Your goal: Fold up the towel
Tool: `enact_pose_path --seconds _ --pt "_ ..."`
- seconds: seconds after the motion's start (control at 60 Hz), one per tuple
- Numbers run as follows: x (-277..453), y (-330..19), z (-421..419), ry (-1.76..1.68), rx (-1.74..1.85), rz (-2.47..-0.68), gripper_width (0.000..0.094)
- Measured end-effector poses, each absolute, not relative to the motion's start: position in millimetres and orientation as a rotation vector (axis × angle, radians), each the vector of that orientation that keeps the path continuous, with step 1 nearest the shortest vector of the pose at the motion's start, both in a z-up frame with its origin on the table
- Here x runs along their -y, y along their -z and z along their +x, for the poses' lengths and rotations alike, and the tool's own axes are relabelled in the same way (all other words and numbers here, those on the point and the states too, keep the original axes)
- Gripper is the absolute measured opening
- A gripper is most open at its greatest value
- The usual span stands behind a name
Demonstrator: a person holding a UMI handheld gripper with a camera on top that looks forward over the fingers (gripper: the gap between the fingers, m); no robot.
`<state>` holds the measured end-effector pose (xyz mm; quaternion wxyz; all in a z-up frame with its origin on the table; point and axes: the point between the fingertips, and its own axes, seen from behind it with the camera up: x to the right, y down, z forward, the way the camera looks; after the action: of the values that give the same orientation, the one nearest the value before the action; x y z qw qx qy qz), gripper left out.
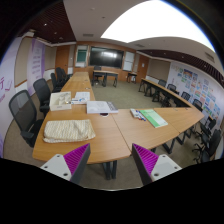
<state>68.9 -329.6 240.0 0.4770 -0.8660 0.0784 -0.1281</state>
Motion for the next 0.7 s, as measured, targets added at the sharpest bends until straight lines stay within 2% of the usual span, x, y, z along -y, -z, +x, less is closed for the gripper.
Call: enact_pose_path --seconds 0.183,0.25,0.483,0.7 --pt "311.4 -145.2 -59.6 0.193 -0.163 -2.240 0.0854" --pt "293.5 -123.0 -110.6 0.114 -0.144 -2.266 0.0855" --pt "177.2 -84.7 -236.6 0.004 0.001 -2.246 0.0856" --pt "66.5 -39.8 -265.0 0.064 0.113 -2.238 0.0854"
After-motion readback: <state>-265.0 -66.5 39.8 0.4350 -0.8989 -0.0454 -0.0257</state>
